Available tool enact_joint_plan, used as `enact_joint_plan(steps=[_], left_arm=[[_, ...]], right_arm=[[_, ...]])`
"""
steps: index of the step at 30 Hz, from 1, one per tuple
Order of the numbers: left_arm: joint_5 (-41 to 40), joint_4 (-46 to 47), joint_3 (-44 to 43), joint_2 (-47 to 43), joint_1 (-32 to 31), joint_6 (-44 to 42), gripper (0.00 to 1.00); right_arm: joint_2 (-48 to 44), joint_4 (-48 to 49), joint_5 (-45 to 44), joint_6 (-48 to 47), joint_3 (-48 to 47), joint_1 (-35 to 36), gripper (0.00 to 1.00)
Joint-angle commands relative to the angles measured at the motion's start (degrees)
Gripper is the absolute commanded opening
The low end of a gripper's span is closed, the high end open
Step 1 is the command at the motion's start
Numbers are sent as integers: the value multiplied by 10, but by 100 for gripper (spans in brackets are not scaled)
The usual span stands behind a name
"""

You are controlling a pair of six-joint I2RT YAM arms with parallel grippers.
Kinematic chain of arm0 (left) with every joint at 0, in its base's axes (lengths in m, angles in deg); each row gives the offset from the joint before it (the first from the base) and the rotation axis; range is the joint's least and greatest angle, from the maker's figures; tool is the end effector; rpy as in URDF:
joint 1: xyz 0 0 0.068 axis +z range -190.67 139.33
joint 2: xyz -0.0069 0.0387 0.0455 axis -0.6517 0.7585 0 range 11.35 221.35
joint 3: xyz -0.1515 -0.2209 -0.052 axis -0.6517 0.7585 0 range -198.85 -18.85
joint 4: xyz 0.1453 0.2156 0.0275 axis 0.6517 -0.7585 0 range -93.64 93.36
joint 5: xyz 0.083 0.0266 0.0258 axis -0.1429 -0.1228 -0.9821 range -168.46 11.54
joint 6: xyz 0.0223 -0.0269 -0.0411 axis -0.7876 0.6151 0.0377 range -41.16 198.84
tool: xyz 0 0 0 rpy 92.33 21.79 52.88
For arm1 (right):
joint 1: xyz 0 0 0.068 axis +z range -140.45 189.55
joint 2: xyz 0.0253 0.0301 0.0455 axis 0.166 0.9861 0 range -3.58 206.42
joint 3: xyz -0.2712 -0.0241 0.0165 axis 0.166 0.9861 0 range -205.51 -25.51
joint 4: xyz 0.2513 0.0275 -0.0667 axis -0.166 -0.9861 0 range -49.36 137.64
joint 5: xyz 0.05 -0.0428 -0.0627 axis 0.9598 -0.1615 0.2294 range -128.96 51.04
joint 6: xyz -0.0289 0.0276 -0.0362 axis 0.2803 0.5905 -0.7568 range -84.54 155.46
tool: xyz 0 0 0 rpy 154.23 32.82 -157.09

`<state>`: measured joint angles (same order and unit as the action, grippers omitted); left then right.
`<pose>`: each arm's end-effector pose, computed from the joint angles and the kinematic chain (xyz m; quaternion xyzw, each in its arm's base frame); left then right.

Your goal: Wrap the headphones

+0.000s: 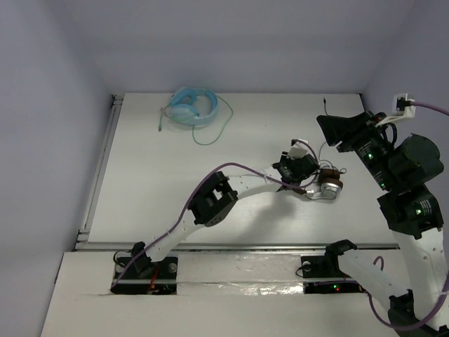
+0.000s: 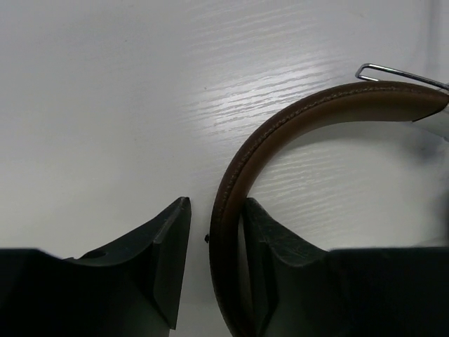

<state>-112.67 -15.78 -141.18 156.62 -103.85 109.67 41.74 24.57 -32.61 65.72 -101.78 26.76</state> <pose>0.2717 -0.4932 0.1544 0.1286 0.8721 -0.1006 0.4612 0.1153 0.0399 0.4936 0.0330 0.6564 0.3363 0.6745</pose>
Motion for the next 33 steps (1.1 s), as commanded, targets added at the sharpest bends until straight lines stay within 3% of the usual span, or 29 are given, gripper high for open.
enact_joint_plan(steps=[1, 3, 4, 6, 8, 13, 16, 24, 33], left_arm=[[22, -8, -42, 32, 4, -25, 31], [29, -7, -55, 42, 4, -28, 22], [31, -1, -57, 45, 4, -28, 10], [35, 13, -43, 29, 4, -24, 0], [39, 53, 14, -21, 11, -24, 0], [104, 164, 213, -198, 52, -13, 0], [149, 188, 297, -320, 86, -18, 0], [158, 97, 369, -523, 127, -69, 0], [264, 52, 418, -691, 239, -82, 0]], right_arm=[[-10, 22, -8, 5, 5, -3, 48], [-12, 21, -13, 6, 10, -3, 47], [-13, 20, -15, 6, 14, -3, 47], [-11, 13, -26, 1, 13, -3, 46], [-11, 4, -41, -6, 16, -3, 43], [-20, 27, -60, -19, 41, -3, 10], [-4, 32, -60, -33, 38, -3, 0], [63, 82, -8, -63, 36, -3, 0], [30, 202, 52, -114, 91, -16, 19]])
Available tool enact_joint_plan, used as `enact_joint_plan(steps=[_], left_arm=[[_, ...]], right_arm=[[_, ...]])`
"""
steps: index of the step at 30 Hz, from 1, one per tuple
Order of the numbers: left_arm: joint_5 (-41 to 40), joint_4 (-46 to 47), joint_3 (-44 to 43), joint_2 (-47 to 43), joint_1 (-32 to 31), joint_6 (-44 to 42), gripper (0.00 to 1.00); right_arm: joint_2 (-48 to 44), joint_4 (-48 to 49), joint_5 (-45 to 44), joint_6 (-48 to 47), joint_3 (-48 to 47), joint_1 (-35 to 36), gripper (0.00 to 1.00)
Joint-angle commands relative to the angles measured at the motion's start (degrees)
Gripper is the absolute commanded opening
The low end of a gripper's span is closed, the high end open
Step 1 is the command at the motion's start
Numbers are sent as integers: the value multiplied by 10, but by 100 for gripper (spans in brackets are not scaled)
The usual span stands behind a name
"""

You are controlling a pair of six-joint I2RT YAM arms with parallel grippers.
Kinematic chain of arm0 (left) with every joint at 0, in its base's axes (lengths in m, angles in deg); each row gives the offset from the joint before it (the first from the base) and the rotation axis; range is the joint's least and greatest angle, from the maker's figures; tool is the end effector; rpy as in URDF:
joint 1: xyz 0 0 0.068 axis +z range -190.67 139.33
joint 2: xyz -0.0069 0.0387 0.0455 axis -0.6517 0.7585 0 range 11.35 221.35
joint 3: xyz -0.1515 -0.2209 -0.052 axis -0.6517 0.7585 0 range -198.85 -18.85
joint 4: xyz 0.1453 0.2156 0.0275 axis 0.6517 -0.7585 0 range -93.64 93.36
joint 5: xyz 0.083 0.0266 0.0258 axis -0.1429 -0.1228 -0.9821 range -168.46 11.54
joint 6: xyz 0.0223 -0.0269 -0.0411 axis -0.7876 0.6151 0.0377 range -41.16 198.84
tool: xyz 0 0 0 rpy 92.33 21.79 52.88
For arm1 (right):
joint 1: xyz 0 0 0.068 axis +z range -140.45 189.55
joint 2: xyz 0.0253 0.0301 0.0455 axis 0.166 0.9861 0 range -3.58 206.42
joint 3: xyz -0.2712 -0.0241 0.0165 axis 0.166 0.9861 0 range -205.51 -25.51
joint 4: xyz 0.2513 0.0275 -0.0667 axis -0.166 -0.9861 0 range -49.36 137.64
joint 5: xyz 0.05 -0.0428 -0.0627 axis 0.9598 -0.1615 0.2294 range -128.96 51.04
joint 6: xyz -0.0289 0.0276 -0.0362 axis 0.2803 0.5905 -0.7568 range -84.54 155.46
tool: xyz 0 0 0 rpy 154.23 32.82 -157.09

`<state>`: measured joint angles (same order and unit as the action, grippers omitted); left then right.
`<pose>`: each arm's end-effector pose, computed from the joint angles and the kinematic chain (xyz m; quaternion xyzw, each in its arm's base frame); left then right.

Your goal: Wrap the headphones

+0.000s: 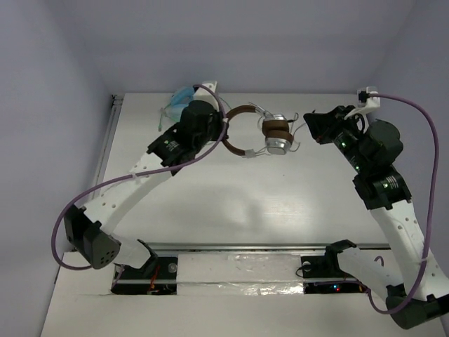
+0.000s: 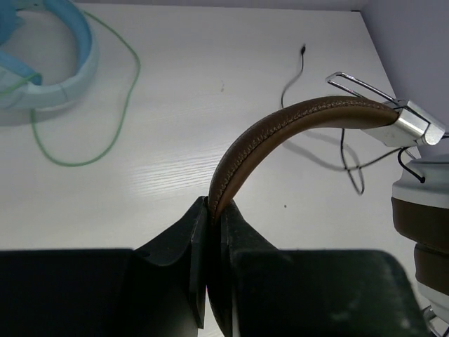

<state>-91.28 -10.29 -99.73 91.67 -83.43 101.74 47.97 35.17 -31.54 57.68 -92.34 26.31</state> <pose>0.2446 -0.2155 0.4115 0.0658 0.7785 -0.2616 0.5667 0.1763 0.0579 0.4480 -0.0140 0.6896 0.2831 0.6664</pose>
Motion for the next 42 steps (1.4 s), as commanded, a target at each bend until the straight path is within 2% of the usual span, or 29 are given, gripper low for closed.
enact_joint_plan(steps=[1, 3, 5, 6, 9, 10, 13, 21, 27, 33, 36, 37, 39, 40, 42], left_arm=[[56, -19, -4, -49, 43, -5, 0], [62, -32, -12, -69, 59, -14, 0], [69, -52, -30, -84, 73, -20, 0], [73, -57, -36, -88, 80, -24, 0], [105, -65, -56, -96, 98, -26, 0], [110, -66, -67, -98, 103, -25, 0], [120, -70, -94, -96, 103, -27, 0], [173, -79, -161, -77, 103, -15, 0], [205, -80, -192, -60, 103, 2, 0], [227, -68, -211, -50, 103, 17, 0], [235, -62, -219, -46, 109, 29, 0], [236, -57, -224, -44, 109, 32, 0], [257, -41, -218, -42, 109, 55, 0], [266, -22, -206, -43, 114, 64, 0], [296, 0, -190, -45, 114, 91, 0]], right_arm=[[-36, 106, 56, -37, -2, -11, 22], [-38, 118, 92, -39, 13, -11, 25], [-43, 154, 138, -30, 35, -11, 33], [-45, 167, 163, -26, 63, -11, 44], [-35, 213, 260, -7, 100, -11, 59], [-32, 233, 282, -4, 126, -11, 69], [-21, 257, 336, 2, 159, -11, 80], [20, 329, 335, 34, 227, -11, 81], [46, 395, 365, 57, 272, -11, 78], [69, 441, 397, 83, 284, -11, 70], [79, 446, 389, 94, 288, -11, 54], [87, 466, 388, 102, 291, -11, 45], [95, 475, 363, 114, 298, -11, 36], [106, 474, 353, 114, 297, -11, 23], [115, 461, 326, 114, 285, -11, 12]])
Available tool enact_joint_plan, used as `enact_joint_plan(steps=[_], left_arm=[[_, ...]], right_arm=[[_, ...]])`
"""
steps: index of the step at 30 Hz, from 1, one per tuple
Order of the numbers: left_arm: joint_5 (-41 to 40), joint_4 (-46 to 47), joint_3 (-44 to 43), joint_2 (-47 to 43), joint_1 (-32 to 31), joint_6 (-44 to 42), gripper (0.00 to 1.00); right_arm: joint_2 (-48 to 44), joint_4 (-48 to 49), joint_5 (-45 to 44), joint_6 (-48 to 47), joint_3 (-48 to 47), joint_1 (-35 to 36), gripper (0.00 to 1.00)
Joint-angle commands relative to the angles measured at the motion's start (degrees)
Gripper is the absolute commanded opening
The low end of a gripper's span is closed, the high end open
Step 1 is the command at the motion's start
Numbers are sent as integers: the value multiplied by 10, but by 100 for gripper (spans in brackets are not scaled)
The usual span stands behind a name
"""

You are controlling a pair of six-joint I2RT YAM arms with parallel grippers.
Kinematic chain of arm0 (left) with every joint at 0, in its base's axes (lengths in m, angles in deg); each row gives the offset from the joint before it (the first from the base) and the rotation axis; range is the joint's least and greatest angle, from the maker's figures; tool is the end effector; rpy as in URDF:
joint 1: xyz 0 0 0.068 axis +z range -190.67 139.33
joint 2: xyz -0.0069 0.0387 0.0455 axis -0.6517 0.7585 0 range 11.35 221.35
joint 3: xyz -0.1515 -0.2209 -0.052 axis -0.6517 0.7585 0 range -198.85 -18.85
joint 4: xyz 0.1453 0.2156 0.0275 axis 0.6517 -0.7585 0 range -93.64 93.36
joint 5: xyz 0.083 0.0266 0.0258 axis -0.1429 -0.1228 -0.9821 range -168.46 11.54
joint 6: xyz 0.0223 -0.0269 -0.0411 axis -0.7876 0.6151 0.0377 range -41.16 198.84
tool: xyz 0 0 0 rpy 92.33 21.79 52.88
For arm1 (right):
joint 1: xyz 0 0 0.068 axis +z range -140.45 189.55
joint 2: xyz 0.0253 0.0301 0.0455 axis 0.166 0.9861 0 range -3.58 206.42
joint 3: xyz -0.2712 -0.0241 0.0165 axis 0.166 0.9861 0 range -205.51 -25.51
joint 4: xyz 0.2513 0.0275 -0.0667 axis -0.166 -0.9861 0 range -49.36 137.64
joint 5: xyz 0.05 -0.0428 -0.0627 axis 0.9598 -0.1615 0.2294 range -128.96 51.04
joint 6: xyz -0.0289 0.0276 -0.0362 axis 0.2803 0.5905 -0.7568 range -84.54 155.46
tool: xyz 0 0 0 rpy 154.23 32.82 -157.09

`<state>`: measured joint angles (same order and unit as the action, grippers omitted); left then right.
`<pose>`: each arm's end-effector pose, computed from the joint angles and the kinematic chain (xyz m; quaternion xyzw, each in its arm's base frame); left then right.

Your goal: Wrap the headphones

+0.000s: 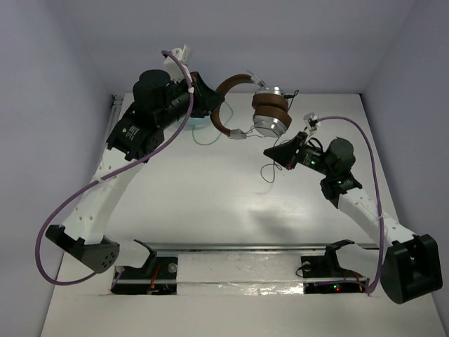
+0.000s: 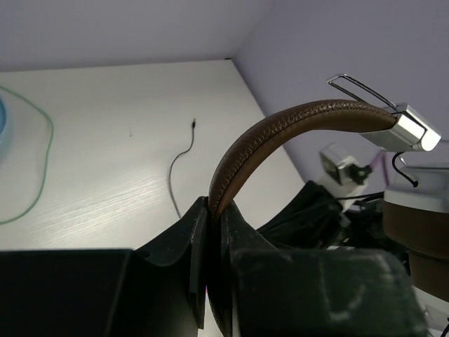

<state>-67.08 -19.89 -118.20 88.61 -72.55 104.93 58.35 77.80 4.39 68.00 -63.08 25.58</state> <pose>0.2298 -0.1513 0.5165 0.1052 0.7063 -0.3994 0.5749 0.2268 0.0906 0.3101 -0.1817 0.6560 0.5092 0.5267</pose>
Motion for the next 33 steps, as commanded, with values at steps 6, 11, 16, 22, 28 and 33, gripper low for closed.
enact_joint_plan(steps=[6, 11, 16, 22, 28, 33], left_arm=[[136, 193, 92, -53, 32, 128, 0], [215, 300, 190, -90, 52, 196, 0], [210, 321, 212, -103, 52, 203, 0], [137, 443, 275, -91, 52, 300, 0], [18, 525, 342, -69, 52, 358, 0], [-169, 495, 376, -86, 46, 301, 0]], right_arm=[[12, 15, -112, 6, -42, -4, 0], [58, -25, -167, -11, -129, -4, 0], [122, -59, -180, -23, -207, -4, 0], [151, -37, -202, -10, -186, 51, 0], [160, -55, -268, -3, -161, 144, 0], [113, -105, -324, 7, -152, 199, 0]])
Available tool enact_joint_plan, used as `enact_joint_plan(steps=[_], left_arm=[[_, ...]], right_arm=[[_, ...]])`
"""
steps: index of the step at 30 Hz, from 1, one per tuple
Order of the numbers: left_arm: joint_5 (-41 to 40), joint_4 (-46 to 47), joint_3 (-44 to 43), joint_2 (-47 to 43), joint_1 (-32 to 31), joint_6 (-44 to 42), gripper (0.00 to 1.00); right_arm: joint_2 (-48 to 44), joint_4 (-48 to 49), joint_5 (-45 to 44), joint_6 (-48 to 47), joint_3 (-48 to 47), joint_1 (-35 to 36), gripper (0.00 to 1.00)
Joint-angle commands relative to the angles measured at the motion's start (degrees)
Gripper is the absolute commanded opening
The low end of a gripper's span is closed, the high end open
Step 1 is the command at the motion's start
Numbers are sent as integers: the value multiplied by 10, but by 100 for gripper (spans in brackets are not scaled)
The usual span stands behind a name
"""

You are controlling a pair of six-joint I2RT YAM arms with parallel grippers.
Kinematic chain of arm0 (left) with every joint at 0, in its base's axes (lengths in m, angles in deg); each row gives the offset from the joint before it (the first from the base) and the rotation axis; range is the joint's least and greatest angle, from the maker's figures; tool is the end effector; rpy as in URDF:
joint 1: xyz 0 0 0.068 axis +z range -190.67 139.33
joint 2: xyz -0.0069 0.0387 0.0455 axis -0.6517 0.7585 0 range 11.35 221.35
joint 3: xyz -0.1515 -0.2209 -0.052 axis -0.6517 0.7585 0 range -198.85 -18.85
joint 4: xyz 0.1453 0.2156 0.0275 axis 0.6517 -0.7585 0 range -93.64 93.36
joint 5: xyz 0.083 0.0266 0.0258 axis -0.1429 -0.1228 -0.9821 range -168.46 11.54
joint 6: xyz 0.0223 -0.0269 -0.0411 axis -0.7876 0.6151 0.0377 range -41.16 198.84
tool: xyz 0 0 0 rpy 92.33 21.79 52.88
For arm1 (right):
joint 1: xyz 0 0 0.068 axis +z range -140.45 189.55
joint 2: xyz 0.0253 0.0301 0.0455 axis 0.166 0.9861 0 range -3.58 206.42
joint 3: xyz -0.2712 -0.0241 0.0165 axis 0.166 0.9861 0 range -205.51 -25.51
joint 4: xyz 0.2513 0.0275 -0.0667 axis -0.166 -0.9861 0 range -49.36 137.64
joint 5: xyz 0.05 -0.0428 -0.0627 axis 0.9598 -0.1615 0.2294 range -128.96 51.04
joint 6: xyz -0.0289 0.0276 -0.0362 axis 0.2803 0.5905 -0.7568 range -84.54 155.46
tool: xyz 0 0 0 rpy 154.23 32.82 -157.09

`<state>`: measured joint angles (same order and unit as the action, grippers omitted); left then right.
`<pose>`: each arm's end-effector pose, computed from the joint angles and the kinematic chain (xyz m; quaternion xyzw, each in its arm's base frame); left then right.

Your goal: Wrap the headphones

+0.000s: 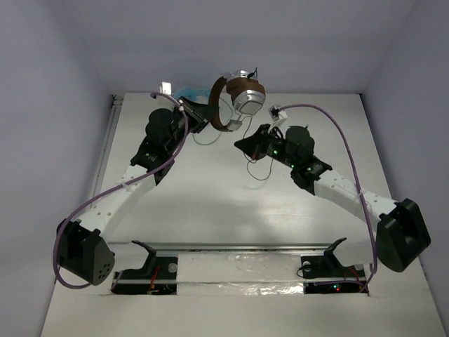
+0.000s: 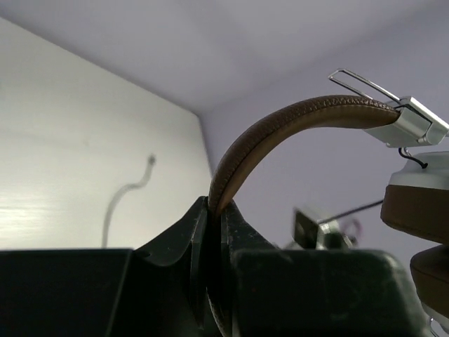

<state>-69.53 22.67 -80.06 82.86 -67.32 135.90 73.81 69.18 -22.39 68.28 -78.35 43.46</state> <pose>0.2619 -0.1377 0.3962 -0.1127 0.6403 -0.5435 0.5309 0.2583 0.1859 0.3182 -0.1060 0.7169 0.4618 0.5114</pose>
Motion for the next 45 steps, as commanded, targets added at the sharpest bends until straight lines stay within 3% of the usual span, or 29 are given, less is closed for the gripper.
enact_joint_plan(steps=[1, 5, 12, 18, 21, 26, 32, 34, 38, 45], left_arm=[[-174, 63, -1, -35, -15, -20, 0], [-296, 44, 25, -55, -37, -67, 0], [-488, 17, 17, -35, -112, -181, 0], [-590, -1, -1, 6, -185, -257, 0], [-604, -9, 11, 10, -197, -295, 0], [-638, -114, 20, 18, -224, -317, 0], [-550, -238, 13, 21, -261, -349, 0], [-479, -280, 1, 25, -261, -366, 0], [-396, -392, -16, 30, -267, -400, 0], [-258, -466, -13, -22, -267, -467, 0]], right_arm=[[-50, -36, -62, 4, 2, 29, 0], [-102, -69, -109, 8, 21, 70, 0], [-137, -139, -76, 1, 27, 125, 1], [-135, -258, -82, -30, -16, 146, 1], [-159, -319, -94, -40, -30, 151, 1], [-212, -396, -79, -48, -53, 151, 6], [-173, -492, -95, -97, -112, 151, 10], [-157, -524, -95, -114, -133, 151, 3], [-130, -552, -95, -127, -157, 151, 2], [-102, -604, -148, -144, -202, 151, 2]])
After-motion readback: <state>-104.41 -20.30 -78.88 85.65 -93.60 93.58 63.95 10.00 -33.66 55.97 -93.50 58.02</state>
